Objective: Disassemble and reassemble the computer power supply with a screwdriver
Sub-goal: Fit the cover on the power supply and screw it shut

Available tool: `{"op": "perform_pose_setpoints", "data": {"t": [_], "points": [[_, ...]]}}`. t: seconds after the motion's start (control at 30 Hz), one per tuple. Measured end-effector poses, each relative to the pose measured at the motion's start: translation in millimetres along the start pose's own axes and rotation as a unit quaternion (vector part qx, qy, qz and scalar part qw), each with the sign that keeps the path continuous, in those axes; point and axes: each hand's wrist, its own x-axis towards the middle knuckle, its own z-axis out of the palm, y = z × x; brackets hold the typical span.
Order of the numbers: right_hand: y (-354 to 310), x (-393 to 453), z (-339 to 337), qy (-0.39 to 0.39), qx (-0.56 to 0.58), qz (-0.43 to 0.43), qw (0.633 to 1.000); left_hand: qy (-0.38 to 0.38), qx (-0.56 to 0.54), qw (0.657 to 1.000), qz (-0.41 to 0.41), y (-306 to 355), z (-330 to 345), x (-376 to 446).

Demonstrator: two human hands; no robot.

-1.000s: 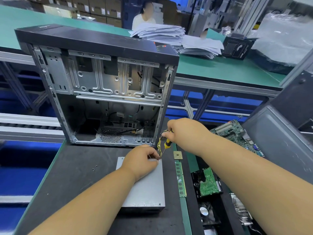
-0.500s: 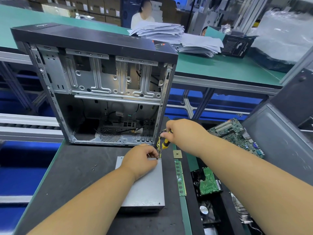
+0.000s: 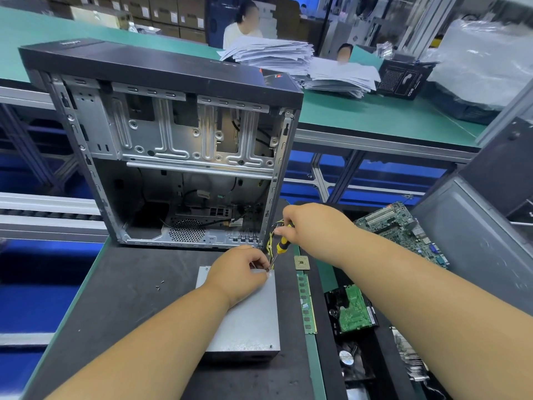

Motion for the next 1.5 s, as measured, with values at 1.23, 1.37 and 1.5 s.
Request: {"op": "perform_pose_setpoints", "data": {"t": [1.23,1.37,1.5], "points": [[-23.7,16.6,-22.6,-0.107,-0.387,-0.255,0.880,0.001,0.009,1.000,0.007,0.8,-0.8,-2.7],[-43.8,28.8,-23.2,-0.282,-0.302,-0.081,0.907,0.003,0.013,1.000,0.020,-1.1,0.4,-2.8],[-60.0,34.9,-28.0,-0.355,-0.257,-0.040,0.898,0.006,0.013,1.000,0.016,-1.5,0.7,-3.0]]}}
